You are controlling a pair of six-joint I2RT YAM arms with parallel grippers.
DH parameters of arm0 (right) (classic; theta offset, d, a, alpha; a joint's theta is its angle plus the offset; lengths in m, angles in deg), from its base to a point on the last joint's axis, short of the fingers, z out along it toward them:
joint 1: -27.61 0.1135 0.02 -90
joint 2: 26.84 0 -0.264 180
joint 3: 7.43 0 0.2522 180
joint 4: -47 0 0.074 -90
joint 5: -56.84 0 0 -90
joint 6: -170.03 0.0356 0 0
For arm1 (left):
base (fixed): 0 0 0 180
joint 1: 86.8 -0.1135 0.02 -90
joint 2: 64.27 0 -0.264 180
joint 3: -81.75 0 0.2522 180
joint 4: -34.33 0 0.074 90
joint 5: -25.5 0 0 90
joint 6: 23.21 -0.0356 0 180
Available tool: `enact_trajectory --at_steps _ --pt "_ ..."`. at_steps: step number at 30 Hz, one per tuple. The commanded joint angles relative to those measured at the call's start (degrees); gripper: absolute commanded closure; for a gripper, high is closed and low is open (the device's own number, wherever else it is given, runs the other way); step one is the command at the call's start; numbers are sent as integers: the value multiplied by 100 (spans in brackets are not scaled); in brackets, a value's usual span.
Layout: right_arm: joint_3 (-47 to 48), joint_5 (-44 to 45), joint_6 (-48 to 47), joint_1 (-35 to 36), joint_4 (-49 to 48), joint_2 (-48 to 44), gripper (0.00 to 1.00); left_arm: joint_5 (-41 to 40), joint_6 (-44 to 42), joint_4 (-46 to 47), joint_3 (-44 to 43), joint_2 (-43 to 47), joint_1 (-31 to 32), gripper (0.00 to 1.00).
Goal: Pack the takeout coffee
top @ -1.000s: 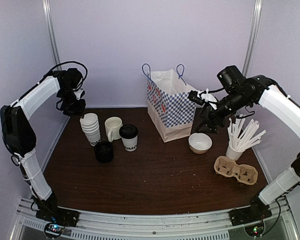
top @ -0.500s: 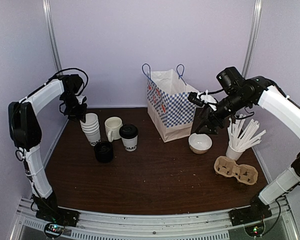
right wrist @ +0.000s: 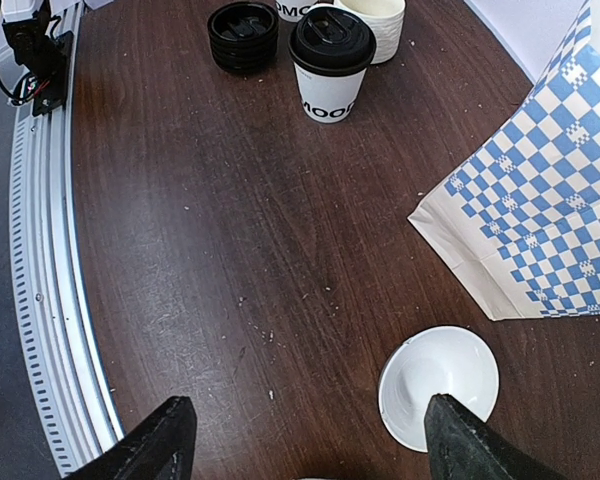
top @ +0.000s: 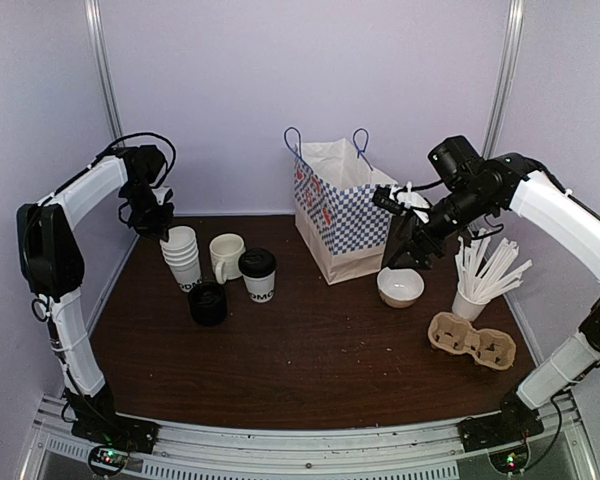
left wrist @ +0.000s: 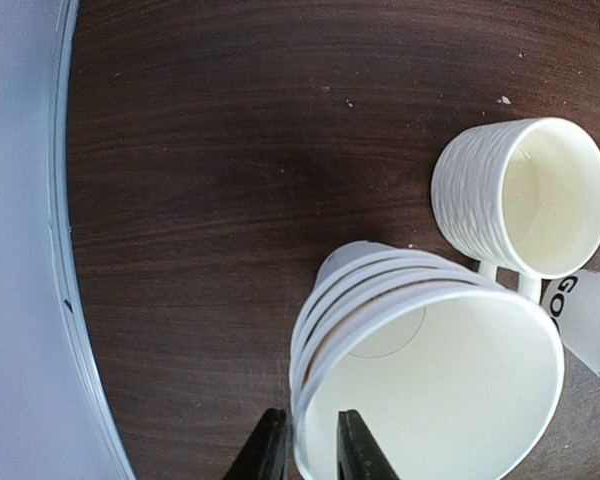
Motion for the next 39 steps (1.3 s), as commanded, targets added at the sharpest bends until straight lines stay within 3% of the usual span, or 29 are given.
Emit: enact_trajectory --at_steps 1,15,19,22,23,25,26,27,29,30,32,33,35,37,39 --pt "-38 67 -58 -12 -51 74 18 33 -28 24 -125 -1 -60 81" --pt "1 90 -60 -12 -18 82 18 43 -155 -268 -245 141 -69 100" --pt "-8 79 -51 -12 -22 70 18 624 -115 -265 -216 407 -226 100" --pt "-8 68 -49 -12 -23 55 18 -577 -220 -383 -356 471 -316 100" --pt "-6 57 -49 -12 -19 46 18 -370 -215 -423 -407 441 -433 100" --pt "-7 45 -49 -12 -21 41 18 1537 -187 -297 -320 497 -600 100" --pt "-6 50 -49 -7 -21 31 18 2017 -123 -193 -210 551 -584 100" --pt "-16 54 -49 -4 -23 27 18 1915 -108 -174 -160 599 -539 100" --pt "-34 67 -49 -3 -41 10 18 242 -100 -353 -202 602 -507 100" --pt "-45 64 -49 -3 -52 -2 18 -144 -143 -426 -219 591 -580 100" --pt "-50 55 -41 -3 -37 -26 18 1386 -131 -259 27 716 -933 100" --pt "-50 55 -41 -3 -38 -34 18 1550 -83 -165 102 800 -957 100" --pt "-46 55 -41 -3 -35 -31 18 964 -90 -190 131 887 -911 100" --pt "-42 34 -36 -2 -40 -20 18 1452 -115 -209 202 890 -1030 100" --pt "1 24 -31 10 -17 16 18 1331 -125 -279 205 868 -978 100"
